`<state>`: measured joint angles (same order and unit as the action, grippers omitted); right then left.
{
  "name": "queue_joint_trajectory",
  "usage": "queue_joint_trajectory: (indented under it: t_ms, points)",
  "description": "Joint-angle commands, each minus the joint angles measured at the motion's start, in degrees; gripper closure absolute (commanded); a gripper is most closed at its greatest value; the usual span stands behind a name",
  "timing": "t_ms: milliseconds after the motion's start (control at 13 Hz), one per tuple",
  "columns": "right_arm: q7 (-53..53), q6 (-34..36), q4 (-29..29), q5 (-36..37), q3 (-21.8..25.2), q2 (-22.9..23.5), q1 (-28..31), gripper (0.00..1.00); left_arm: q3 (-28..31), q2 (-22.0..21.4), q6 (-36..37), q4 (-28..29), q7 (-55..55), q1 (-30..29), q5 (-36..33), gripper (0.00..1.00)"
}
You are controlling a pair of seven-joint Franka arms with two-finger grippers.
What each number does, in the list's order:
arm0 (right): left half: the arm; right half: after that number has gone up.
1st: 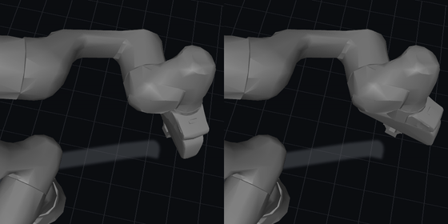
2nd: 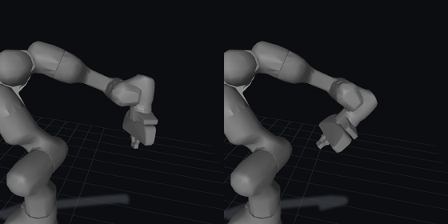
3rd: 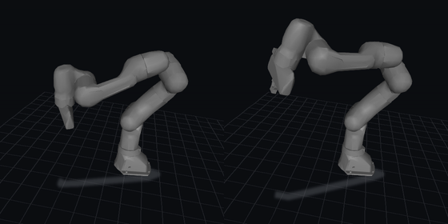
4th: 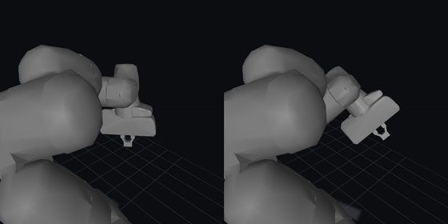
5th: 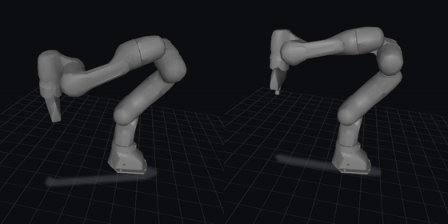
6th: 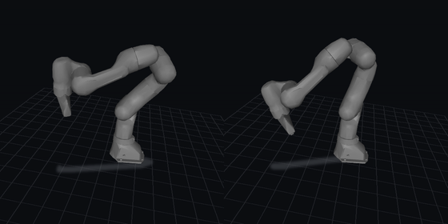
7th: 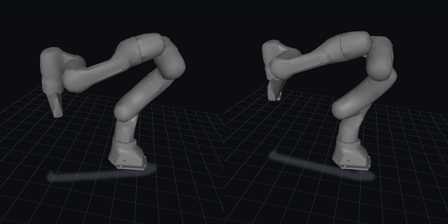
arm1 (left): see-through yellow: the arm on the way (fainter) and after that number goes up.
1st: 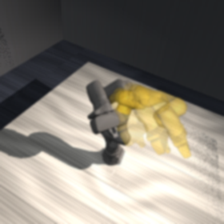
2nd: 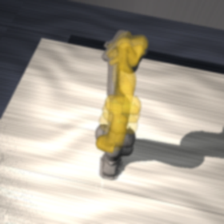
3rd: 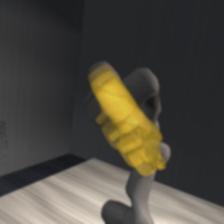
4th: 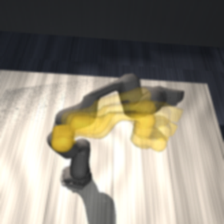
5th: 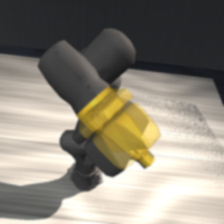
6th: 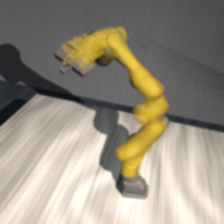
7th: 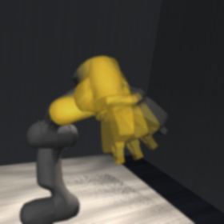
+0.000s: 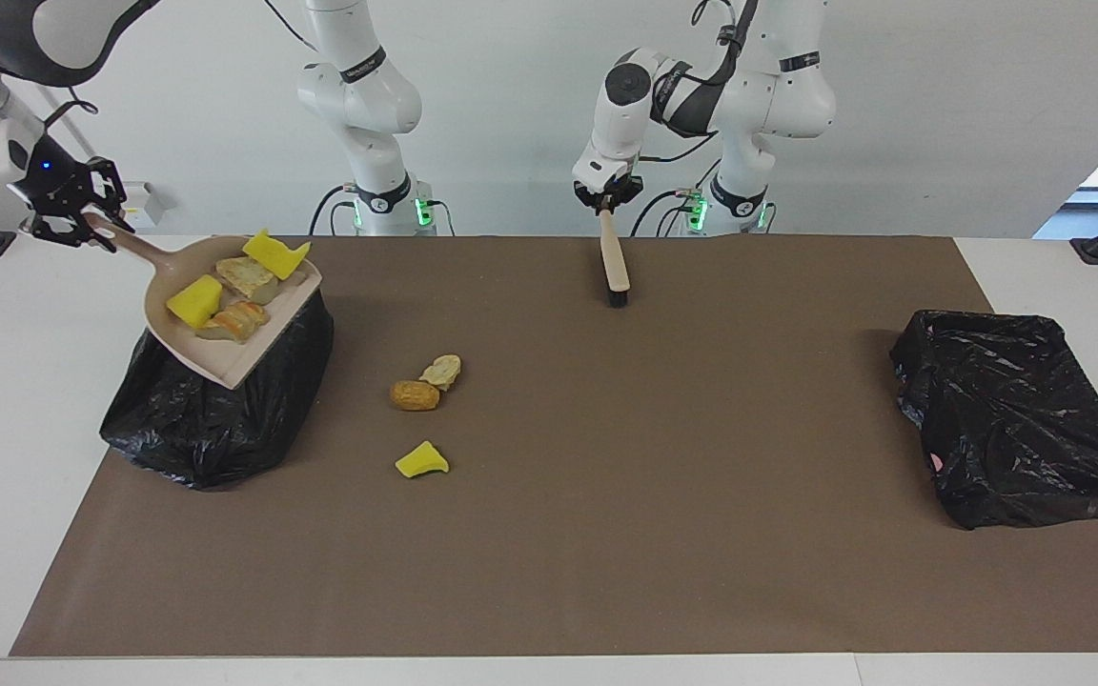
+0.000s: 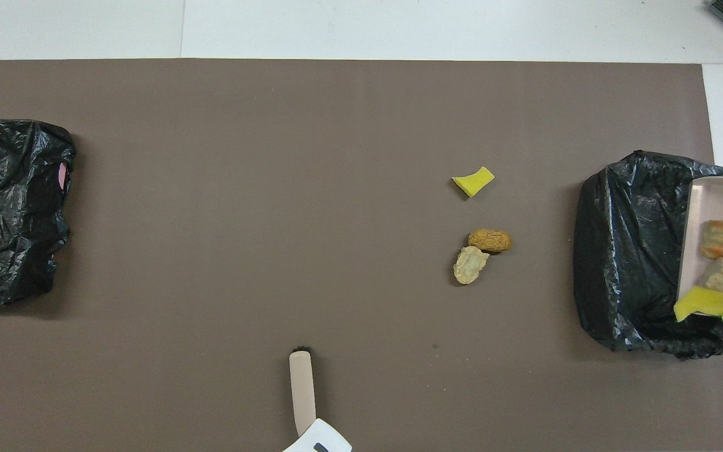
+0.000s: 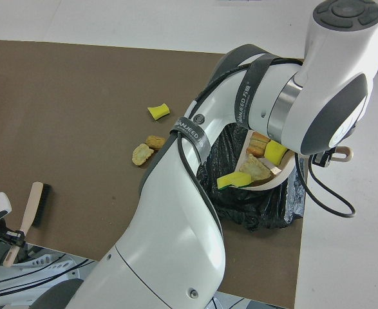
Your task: Sweep and dump trash in bin
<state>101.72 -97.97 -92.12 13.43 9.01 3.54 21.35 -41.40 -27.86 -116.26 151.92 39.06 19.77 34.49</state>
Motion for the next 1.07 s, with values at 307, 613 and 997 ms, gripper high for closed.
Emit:
queue_joint_trajectory:
  t_ms: [307,613,997]
  points:
    - [-2.05,-2.66,-1.83,10.9,-0.66,-0.21,-4.37,1.0,0.09,-0.18,-0.02,0.66,-4.76,-2.1,0.84,0.17]
    - [-2.93,-2.57,-1.83,19.78,-0.84,0.06,-8.77,1.0,3.14,8.93,-1.34,-4.68,-10.92,-4.3,-5.2,0.0]
    - [-2.93,-1.61,-2.01,28.22,-1.1,-0.12,-13.6,1.0,16.5,20.82,0.85,-19.26,-10.67,-3.51,-21.19,0.0]
